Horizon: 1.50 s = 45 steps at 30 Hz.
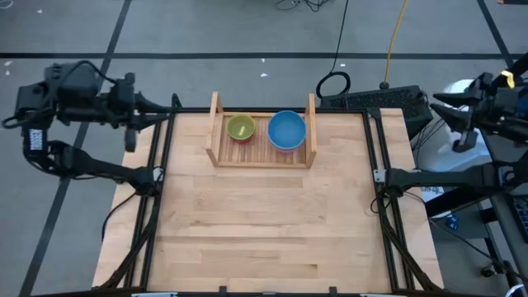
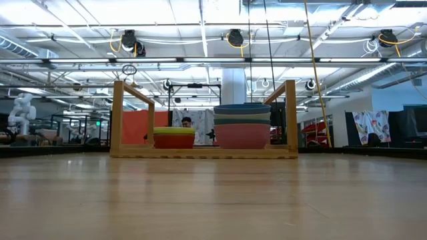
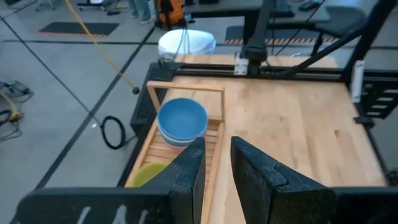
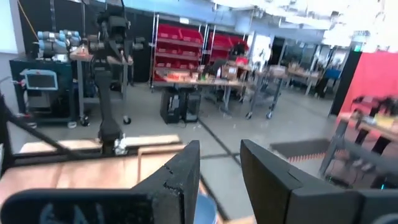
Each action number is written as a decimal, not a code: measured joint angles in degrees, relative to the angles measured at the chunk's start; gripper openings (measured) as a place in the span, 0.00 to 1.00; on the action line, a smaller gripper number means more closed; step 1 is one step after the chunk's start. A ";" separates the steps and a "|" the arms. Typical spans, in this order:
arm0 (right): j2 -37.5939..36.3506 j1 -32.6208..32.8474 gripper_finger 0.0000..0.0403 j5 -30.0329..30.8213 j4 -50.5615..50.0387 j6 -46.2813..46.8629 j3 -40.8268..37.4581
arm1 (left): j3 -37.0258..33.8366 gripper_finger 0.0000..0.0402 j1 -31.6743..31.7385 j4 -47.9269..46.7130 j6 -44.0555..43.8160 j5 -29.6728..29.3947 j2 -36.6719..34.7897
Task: Place and stack bowls onto a shelf
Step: Return to Home Position
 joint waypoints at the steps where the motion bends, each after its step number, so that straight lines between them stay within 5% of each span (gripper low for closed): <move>1: -0.53 0.00 0.27 -0.02 -1.39 0.97 0.00 | -0.62 0.21 0.00 -0.03 -0.40 0.64 -0.78; 16: -9.45 0.00 0.27 -0.08 -1.68 8.28 -15.72 | -23.22 0.21 0.02 10.15 -5.29 2.71 -15.07; 25: -20.86 0.02 0.27 -0.33 3.97 13.69 -27.43 | -36.63 0.21 0.02 16.92 -9.25 4.98 -27.99; 45: -30.72 0.02 0.27 -0.35 8.08 16.80 -40.92 | -56.21 0.21 0.02 23.17 -11.69 9.71 -50.14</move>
